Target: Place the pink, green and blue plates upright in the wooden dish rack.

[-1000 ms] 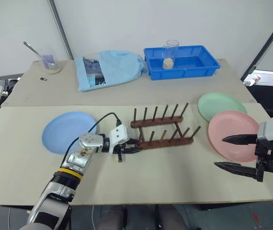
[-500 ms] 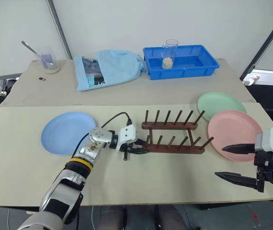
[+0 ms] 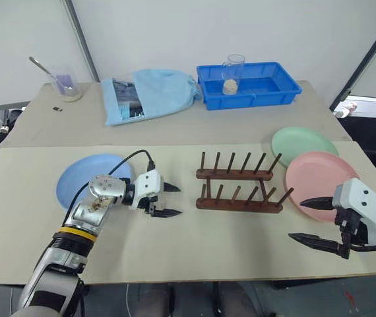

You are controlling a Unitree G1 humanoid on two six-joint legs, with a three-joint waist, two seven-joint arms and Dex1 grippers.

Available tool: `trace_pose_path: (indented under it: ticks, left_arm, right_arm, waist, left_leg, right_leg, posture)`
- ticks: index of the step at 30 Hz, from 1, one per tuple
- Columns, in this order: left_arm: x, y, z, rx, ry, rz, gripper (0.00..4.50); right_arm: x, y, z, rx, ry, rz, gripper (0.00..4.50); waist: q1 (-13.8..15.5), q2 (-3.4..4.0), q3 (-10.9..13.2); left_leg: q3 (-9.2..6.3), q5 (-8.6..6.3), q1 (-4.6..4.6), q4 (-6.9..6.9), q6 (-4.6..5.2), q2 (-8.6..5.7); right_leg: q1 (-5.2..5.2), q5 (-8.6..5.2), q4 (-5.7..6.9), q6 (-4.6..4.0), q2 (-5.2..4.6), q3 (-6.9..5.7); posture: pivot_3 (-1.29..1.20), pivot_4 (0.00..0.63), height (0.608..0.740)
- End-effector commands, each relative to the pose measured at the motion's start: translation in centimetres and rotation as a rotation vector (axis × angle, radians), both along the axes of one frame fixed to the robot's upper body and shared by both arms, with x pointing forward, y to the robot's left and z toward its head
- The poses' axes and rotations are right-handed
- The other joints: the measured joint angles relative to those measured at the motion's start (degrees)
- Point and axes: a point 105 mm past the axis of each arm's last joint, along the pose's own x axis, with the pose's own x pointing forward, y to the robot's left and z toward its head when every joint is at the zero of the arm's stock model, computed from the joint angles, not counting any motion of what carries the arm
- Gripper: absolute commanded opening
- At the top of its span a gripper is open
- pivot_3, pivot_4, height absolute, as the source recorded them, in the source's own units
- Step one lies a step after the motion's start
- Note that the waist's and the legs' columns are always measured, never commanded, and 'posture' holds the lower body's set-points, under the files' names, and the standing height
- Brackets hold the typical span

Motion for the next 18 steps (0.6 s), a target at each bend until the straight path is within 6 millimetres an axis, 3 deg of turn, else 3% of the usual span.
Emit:
trace_pose_path:
  ticks: [1, 6, 11, 12, 18]
  left_arm:
    - [-2.5, -2.0, 0.5, -0.003, 0.035, -0.067, 2.29]
    - [-3.2, -4.4, -0.9, -0.005, 0.034, -0.001, 0.0]
    - [-1.4, -6.4, -2.3, -0.012, -0.031, 0.147, 0.0]
    - [-1.1, -6.6, -2.5, -0.008, -0.047, 0.168, 0.0]
    - [0.0, -7.4, -3.1, 0.0, -0.1, 0.237, 0.0]
  right_arm:
    - [0.9, 0.0, -0.5, -0.06, -0.023, 0.038, 3.67]
    - [1.7, -0.5, -2.3, -0.119, 0.009, 0.048, 1.95]
    - [3.4, -0.5, -4.2, -0.167, -0.01, 0.035, 0.21]
    - [3.6, -0.4, -4.3, -0.163, -0.013, 0.036, 0.03]
    - [6.0, 0.2, -5.1, -0.155, -0.085, 0.026, 0.03]
  waist:
    - [-0.1, 0.0, 0.0]
    - [0.2, -0.02, 0.0]
    - [0.1, -0.05, 0.0]
    - [0.0, -0.05, 0.0]
    - [-0.2, -0.04, 0.0]
  left_leg:
    - [0.0, -0.01, 0.02, 0.0, 0.01, 0.0]
    - [0.03, -0.01, 0.0, 0.0, 0.01, -0.01]
    - [0.08, 0.0, 0.1, 0.0, 0.0, -0.01]
    - [0.07, 0.0, 0.1, 0.0, 0.0, -0.01]
    - [0.07, 0.01, 0.24, 0.0, 0.0, 0.02]
  right_leg:
    - [0.01, -0.01, 0.0, -0.01, 0.0, 0.01]
    - [0.01, -0.01, 0.01, -0.02, 0.04, -0.01]
    - [0.1, 0.0, 0.02, -0.01, 0.04, 0.0]
    - [0.08, 0.01, 0.03, -0.01, 0.04, 0.01]
    - [0.15, 0.02, 0.1, -0.07, 0.1, 0.01]
  posture:
    - [0.0, 0.15, 0.74]
    - [0.0, 0.15, 0.74]
    - [0.0, 0.15, 0.74]
    - [0.0, 0.15, 0.74]
    - [0.0, 0.15, 0.74]
